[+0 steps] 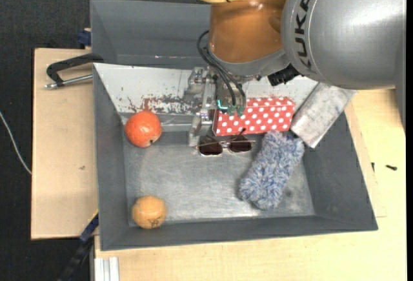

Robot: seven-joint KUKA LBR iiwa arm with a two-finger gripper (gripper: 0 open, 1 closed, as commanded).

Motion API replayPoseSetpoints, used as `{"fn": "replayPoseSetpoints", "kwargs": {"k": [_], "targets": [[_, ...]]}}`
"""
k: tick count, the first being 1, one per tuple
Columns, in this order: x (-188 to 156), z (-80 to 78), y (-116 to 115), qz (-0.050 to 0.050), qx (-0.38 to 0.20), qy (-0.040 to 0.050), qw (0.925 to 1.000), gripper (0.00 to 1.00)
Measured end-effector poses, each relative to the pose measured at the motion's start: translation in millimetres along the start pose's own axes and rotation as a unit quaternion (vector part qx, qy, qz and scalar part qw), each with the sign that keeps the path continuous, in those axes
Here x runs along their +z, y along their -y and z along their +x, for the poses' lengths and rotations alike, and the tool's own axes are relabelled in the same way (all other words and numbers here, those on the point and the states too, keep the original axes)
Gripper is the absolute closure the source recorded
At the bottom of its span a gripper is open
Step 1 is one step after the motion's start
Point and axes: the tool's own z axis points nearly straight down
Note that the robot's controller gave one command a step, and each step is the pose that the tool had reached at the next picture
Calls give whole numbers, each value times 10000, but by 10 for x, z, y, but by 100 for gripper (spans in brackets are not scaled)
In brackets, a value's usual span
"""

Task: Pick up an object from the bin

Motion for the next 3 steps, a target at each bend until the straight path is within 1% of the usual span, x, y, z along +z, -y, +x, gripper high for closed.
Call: {"fn": "replayPoseSetpoints", "kwargs": {"k": [1, 2, 3], "targets": [[-2, -2, 5, 0, 5, 2, 10000, 0], [811, -56, 478, 2, -400, 19, 9992, 0], [854, -68, 1287, 27, -1031, 19, 9947, 0]]}}
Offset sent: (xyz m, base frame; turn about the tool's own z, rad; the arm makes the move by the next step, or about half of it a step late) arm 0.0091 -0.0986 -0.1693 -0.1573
